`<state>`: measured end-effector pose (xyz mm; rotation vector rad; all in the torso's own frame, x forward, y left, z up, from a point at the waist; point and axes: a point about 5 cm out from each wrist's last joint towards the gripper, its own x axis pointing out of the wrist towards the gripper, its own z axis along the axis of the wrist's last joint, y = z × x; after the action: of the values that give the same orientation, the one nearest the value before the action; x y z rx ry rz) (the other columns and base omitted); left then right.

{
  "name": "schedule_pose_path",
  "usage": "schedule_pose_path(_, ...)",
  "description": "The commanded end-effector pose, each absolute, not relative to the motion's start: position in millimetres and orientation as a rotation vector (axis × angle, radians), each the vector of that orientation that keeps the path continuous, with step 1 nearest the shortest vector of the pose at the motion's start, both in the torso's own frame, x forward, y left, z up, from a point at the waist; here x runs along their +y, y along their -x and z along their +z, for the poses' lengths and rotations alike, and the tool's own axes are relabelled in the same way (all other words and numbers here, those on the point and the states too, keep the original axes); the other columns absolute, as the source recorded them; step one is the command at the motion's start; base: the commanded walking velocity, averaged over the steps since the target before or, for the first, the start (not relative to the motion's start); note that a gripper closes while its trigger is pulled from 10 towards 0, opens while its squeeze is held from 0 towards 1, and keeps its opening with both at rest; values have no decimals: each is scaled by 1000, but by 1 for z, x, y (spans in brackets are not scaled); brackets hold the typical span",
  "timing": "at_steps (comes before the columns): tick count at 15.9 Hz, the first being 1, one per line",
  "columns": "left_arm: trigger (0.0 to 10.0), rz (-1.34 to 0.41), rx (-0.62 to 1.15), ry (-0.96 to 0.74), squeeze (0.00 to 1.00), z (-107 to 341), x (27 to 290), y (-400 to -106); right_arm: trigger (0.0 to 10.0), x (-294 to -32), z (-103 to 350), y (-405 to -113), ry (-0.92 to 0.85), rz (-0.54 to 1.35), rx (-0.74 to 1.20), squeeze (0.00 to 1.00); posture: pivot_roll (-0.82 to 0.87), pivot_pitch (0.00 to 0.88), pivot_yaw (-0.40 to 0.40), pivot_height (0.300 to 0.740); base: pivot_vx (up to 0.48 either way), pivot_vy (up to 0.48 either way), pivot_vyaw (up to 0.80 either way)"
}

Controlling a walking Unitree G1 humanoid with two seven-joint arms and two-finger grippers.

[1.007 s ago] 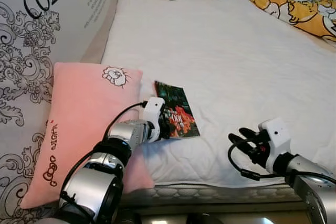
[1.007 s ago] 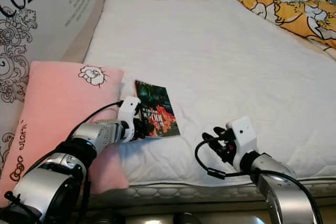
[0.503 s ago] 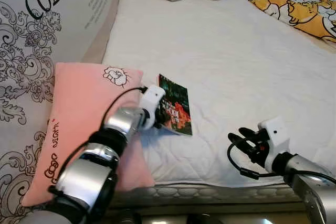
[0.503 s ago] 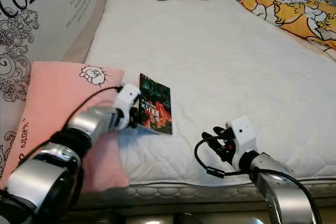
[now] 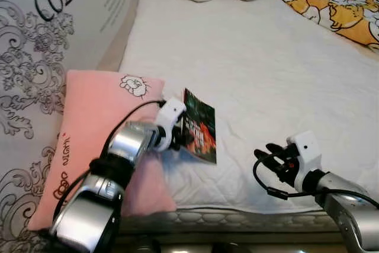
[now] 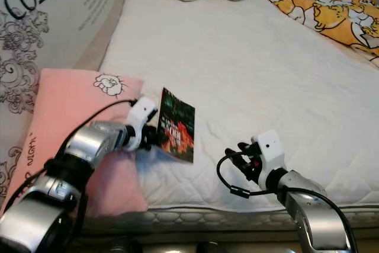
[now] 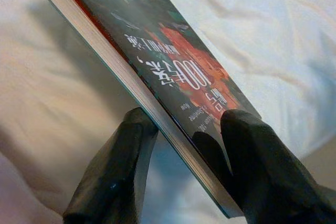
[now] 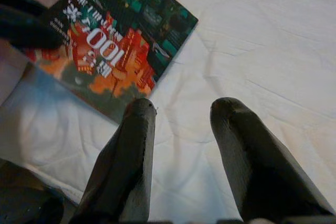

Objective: Clean up the room

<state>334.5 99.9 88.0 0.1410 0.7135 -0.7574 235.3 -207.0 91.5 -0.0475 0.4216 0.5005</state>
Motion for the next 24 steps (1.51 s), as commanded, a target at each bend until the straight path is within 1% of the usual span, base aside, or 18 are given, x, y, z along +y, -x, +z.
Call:
schedule_pose_path(1,10000,-809,706,-153,0,89,90,-330,10000,-207,92,-238,59,500,414,0,-74,15,-21,740,0,0,0)
schedule_pose_path(2,10000,-802,696,-174,0,88,89,-328,10000,-207,92,-238,61,499,413,0,-74,15,-20,740,0,0,0)
schedule_pose_path(3,10000,-754,660,-196,0,90,91,-333,10000,-208,93,-239,62,496,410,0,-75,15,-18,740,0,0,0)
schedule_pose_path(4,10000,-693,615,-180,1000,96,93,-340,10000,-209,93,-239,62,491,408,0,-76,16,-17,740,0,0,0)
schedule_pose_path(8,10000,-622,556,-135,1000,105,89,-349,10000,-210,93,-237,61,481,406,0,-86,22,-6,740,0,0,0)
schedule_pose_path(10,10000,-647,583,-140,1000,101,82,-346,10000,-212,92,-234,65,472,410,0,-95,23,1,740,0,0,0)
schedule_pose_path(11,10000,-655,574,-172,1000,101,83,-345,10000,-214,92,-233,67,464,410,0,-98,23,2,740,0,0,0)
schedule_pose_path(14,10000,-643,467,-203,1000,113,90,-350,10000,-214,93,-233,66,460,406,0,-97,23,5,740,0,0,0)
schedule_pose_path(15,10000,-610,251,-170,0,138,107,-350,10000,-215,93,-233,69,452,396,0,-89,18,8,740,0,0,0)
schedule_pose_path(16,10000,-588,196,-156,0,145,117,-348,10000,-215,94,-234,68,450,388,0,-89,18,8,740,0,0,0)
schedule_pose_path(17,10000,-656,174,-142,0,149,140,-327,10000,-211,94,-234,63,463,371,0,-61,11,-5,740,0,0,0)
schedule_pose_path(18,10000,-886,223,-113,0,150,161,-284,10000,-205,91,-236,63,491,369,0,-45,12,-18,740,0,0,0)
schedule_pose_path(19,10000,-942,244,-108,0,150,169,-272,10000,-203,90,-237,64,500,370,0,-45,12,-18,740,0,0,0)
schedule_pose_path(20,10000,-1004,318,-154,0,145,185,-253,10000,-200,90,-240,65,518,370,0,-20,14,-37,740,0,0,0)
schedule_pose_path(21,10000,-1026,357,-172,0,143,191,-246,10000,-199,91,-241,66,527,368,0,-20,14,-37,740,0,0,0)
schedule_pose_path(22,10000,-1100,462,-174,0,141,206,-225,10000,-194,93,-247,70,560,357,0,-6,16,-52,740,0,0,0)
schedule_pose_path(23,10000,-1112,489,-168,0,142,210,-221,10000,-192,94,-249,73,584,354,0,-6,16,-52,740,0,0,0)
schedule_pose_path(24,10000,-1121,537,-173,0,145,214,-214,10000,-185,95,-250,91,651,346,0,2,18,-60,740,0,0,0)
